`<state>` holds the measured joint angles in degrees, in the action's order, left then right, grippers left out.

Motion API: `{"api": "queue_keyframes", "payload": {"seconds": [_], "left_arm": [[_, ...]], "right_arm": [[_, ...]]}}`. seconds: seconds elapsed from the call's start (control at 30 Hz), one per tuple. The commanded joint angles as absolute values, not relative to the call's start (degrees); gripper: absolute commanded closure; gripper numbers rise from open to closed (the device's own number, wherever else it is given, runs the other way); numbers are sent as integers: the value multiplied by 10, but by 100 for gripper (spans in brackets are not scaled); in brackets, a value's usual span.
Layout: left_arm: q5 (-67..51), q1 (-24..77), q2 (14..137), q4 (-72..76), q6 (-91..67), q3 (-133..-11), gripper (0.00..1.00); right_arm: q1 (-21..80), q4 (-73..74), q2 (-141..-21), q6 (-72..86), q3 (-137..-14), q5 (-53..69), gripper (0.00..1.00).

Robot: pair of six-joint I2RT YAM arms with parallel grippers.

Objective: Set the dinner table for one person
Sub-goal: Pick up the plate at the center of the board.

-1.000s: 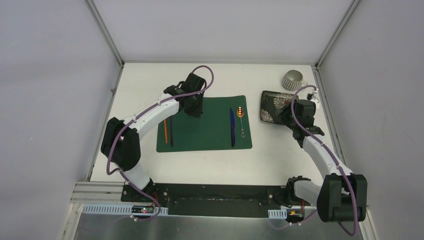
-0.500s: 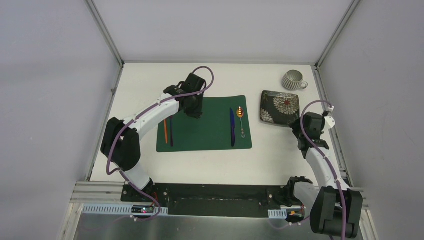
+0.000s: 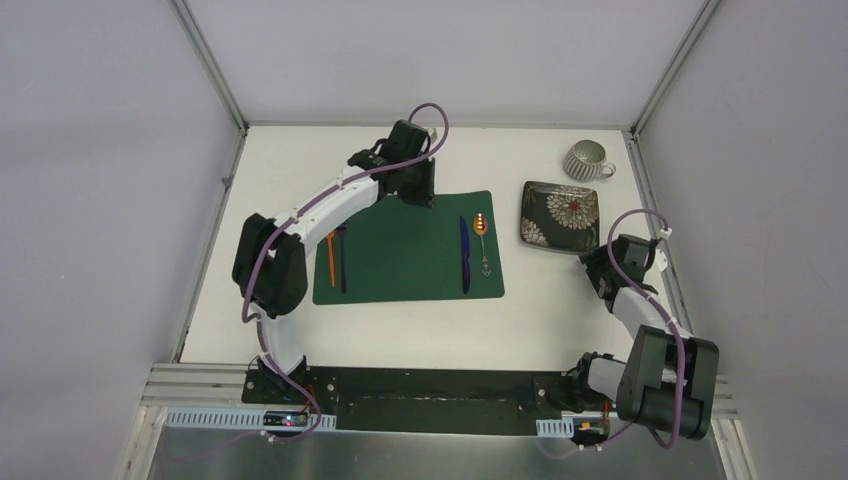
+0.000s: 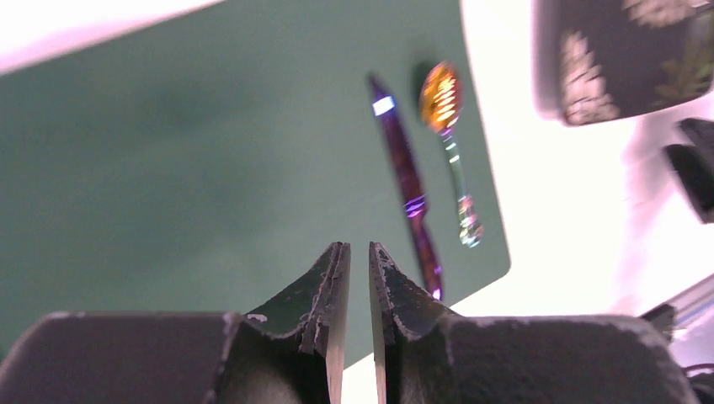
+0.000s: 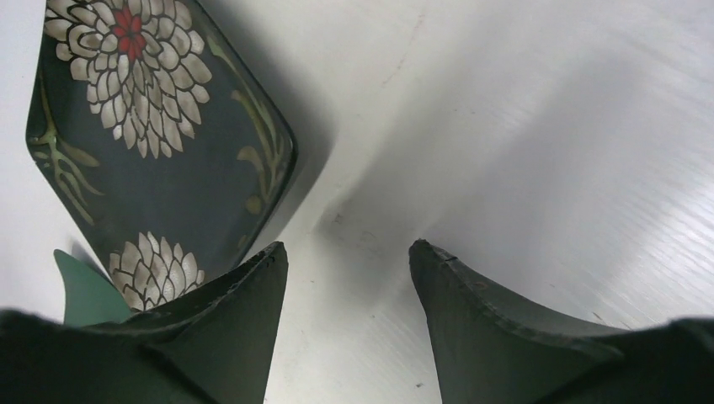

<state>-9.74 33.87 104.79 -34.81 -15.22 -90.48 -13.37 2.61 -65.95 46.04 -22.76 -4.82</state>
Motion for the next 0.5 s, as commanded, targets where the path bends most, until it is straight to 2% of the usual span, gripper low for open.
{"api": "queue_keyframes", "payload": {"seconds": [0.0, 0.2, 0.47], "left_arm": [[-185, 352, 1093, -258, -167, -973, 83], [-266, 359, 1167, -179, -177, -1013, 82], [-324, 373, 1270, -126, -187, -1116, 79]], "right_arm": [[-140, -49, -697, 473, -242, 5, 38], [-142, -80, -734, 480, -254, 41, 38], [-147, -80, -726, 477, -261, 53, 38]]}}
